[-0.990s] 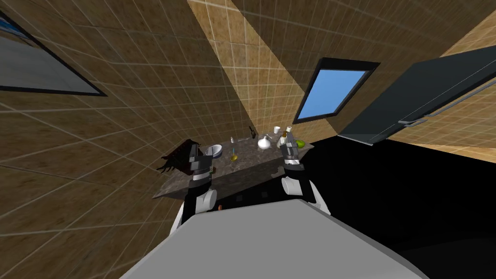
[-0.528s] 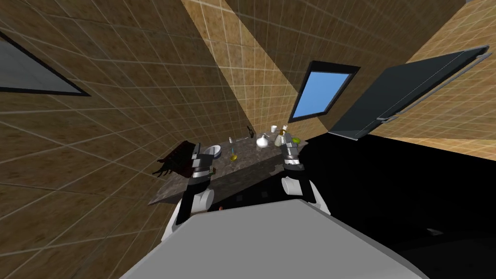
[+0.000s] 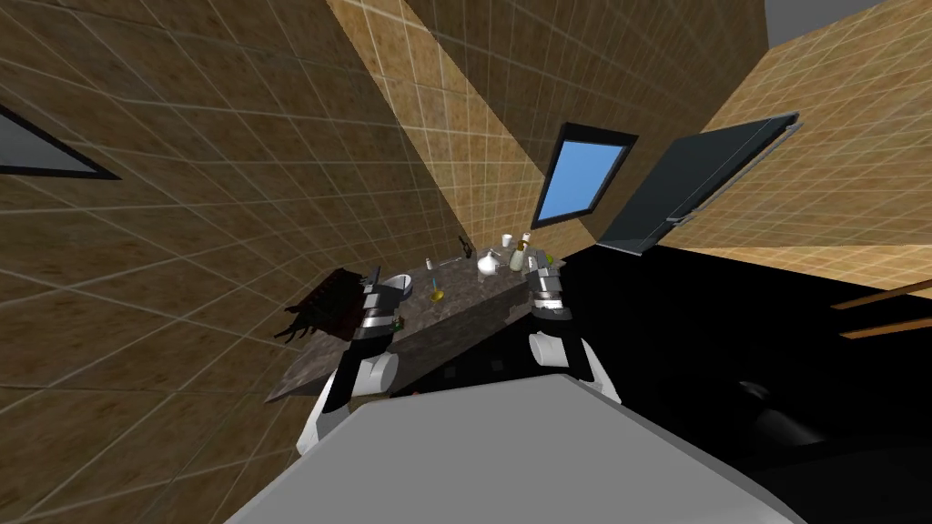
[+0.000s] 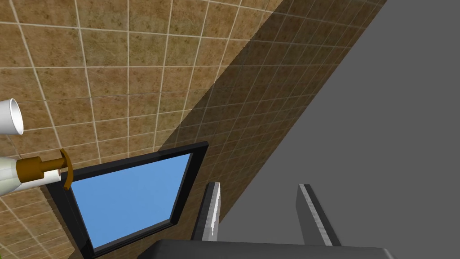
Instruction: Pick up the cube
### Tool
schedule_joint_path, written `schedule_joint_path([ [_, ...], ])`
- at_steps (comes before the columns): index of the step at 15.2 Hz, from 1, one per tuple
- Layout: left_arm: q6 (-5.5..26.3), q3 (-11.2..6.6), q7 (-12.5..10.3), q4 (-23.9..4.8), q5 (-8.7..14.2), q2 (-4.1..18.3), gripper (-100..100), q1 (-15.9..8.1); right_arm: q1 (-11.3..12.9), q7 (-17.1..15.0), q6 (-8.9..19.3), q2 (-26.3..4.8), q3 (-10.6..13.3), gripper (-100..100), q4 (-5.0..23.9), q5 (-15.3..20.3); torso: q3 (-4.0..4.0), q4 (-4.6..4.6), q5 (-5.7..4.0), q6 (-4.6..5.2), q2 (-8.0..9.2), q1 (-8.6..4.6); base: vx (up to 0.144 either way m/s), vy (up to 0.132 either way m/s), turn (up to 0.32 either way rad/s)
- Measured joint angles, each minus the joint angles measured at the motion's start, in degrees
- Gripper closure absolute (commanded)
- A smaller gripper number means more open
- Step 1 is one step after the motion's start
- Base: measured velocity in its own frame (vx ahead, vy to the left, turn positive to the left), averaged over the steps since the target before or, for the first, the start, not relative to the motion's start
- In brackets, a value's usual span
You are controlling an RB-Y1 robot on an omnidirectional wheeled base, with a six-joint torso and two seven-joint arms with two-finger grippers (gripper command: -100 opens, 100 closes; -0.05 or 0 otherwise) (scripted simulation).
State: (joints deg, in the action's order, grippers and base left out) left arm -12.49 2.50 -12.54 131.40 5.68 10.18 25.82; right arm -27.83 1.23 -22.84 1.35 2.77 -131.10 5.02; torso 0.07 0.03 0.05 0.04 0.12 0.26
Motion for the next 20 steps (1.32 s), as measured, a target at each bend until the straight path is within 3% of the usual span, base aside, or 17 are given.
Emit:
schedule_joint_path([
  [20, 21.6, -3.0, -5.9, 0.7, 8.0, 4.7, -100, -3.7, 0.0, 0.0, 0.0, 0.0, 0.0, 0, 0.0, 0.0, -0.03, -0.01, -0.02, -0.01, -0.06, -0.09, -0.033, 0.039, -0.118],
])
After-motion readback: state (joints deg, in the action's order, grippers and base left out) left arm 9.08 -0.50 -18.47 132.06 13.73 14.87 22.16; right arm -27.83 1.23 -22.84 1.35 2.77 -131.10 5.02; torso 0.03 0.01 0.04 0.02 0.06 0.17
